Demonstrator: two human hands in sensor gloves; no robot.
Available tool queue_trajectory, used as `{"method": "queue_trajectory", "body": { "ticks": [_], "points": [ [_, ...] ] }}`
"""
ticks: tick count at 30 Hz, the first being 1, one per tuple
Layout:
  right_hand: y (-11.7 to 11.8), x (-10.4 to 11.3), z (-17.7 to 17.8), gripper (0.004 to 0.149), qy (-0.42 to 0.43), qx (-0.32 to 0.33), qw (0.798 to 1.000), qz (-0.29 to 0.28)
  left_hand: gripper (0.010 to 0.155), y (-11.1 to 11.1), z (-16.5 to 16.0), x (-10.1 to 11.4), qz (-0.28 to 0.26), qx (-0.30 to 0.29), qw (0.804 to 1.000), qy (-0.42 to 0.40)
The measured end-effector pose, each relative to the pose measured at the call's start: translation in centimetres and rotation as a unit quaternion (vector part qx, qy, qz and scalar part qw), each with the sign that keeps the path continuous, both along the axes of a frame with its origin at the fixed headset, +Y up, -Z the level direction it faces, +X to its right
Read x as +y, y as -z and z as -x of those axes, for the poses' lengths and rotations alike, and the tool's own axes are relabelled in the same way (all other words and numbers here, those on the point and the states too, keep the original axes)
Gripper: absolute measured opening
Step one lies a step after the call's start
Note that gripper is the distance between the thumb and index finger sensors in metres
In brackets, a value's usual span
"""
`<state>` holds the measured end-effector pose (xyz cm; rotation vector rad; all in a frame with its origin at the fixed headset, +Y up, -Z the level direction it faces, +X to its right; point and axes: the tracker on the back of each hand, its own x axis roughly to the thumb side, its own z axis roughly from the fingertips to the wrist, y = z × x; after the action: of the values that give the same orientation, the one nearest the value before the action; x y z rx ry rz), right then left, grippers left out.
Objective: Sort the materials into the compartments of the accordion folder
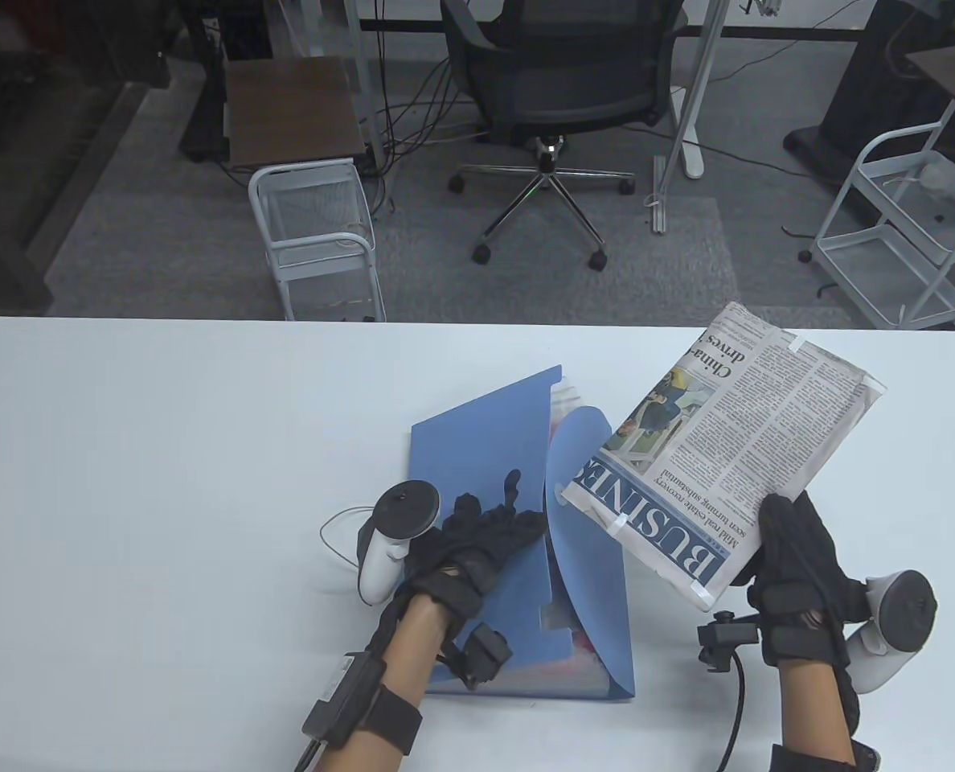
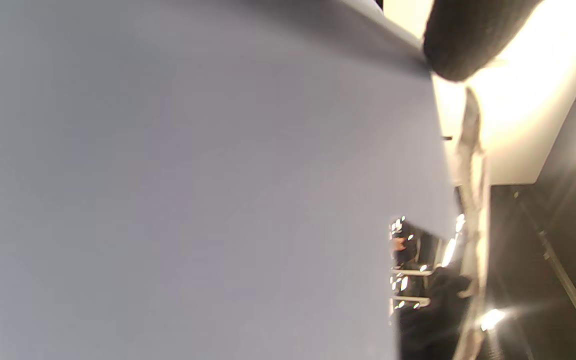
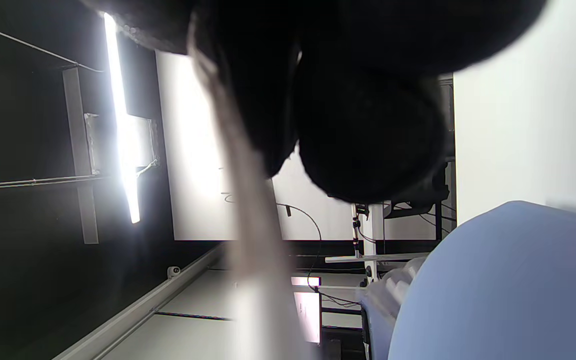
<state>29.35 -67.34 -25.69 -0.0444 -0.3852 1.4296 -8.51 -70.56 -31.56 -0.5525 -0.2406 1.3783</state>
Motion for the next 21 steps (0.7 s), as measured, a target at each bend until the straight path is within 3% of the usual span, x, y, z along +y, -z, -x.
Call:
{"method": "queue_trajectory", "body": {
  "ticks": [7, 12, 21],
  "points": [
    [0.1, 0.7, 0.6, 0.051, -0.012, 0.015, 1.0, 0.004, 0.065, -0.4, 2.7, 0.2, 0.001, 0.044, 0.996, -0.078],
    [-0.3, 2.7, 1.8, 0.051, -0.028, 0.034, 0.999, -0.005, 0.064, -0.4, 3.8, -0.1, 0.002, 0.058, 0.99, -0.125],
    [-0.6, 7.4, 3.6, 0.052, -0.154, 0.073, 0.985, 0.011, 0.067, -0.4, 5.5, -0.7, 0.002, 0.056, 0.976, -0.209]
  ]
}}
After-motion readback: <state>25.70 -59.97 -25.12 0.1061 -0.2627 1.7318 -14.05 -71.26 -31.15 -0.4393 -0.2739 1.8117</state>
